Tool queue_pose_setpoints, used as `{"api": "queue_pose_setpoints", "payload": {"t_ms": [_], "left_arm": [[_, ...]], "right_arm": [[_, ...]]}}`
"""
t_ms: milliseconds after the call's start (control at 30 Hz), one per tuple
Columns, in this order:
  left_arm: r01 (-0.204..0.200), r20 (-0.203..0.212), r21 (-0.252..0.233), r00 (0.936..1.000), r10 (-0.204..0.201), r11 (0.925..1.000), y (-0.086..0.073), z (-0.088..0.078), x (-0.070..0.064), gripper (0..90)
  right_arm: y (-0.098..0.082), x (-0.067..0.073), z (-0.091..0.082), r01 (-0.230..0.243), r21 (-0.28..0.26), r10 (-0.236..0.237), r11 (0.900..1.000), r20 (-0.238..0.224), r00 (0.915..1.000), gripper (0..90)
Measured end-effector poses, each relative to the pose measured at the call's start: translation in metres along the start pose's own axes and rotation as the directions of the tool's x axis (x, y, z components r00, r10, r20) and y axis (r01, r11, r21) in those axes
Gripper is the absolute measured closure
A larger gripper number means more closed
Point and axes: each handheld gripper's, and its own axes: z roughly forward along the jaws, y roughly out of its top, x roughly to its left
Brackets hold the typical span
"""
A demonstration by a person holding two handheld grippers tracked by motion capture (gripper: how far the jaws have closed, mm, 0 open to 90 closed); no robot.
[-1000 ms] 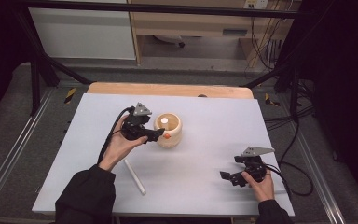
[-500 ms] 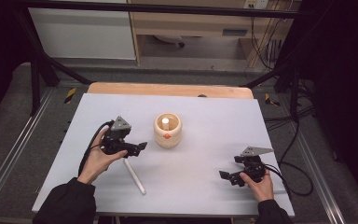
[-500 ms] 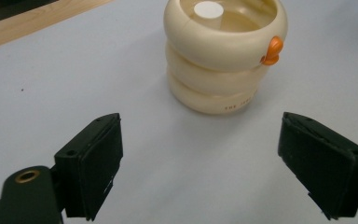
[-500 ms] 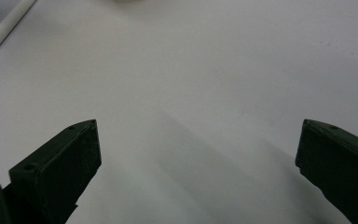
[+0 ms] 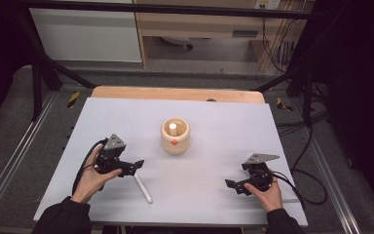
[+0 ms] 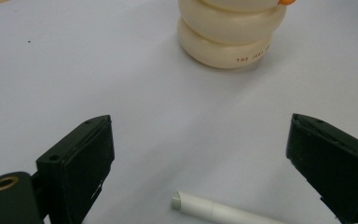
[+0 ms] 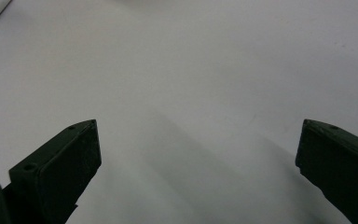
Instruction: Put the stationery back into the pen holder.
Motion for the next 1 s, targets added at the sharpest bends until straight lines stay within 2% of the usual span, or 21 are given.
{"api": "queue_pose_setpoints", "payload": {"t_ms": [167,500,767,1000], "left_arm": [[0.010,0.003,-0.012,0.9999,-0.010,0.9999,-0.010,-0.005,0.001,6.9],[0.019,-0.016,0.007,0.9997,-0.019,0.9998,-0.034,-0.015,0.006,6.9],[0.033,-0.029,-0.011,0.9990,-0.034,0.9994,-0.043,-0.027,0.012,6.9],[0.034,-0.036,0.009,0.9988,-0.034,0.9994,-0.052,-0.029,0.017,6.9]], "right_arm": [[0.005,0.008,0.004,0.014,0.003,-0.014,1.000,0.005,0.9999,0.6],[0.021,0.032,0.017,0.045,0.031,-0.046,0.998,0.021,0.9987,0.6],[0.039,0.057,0.030,0.044,0.036,-0.045,0.998,0.020,0.9988,0.7],[0.054,0.086,0.047,0.073,0.061,-0.074,0.995,0.020,0.9970,1.9]]}}
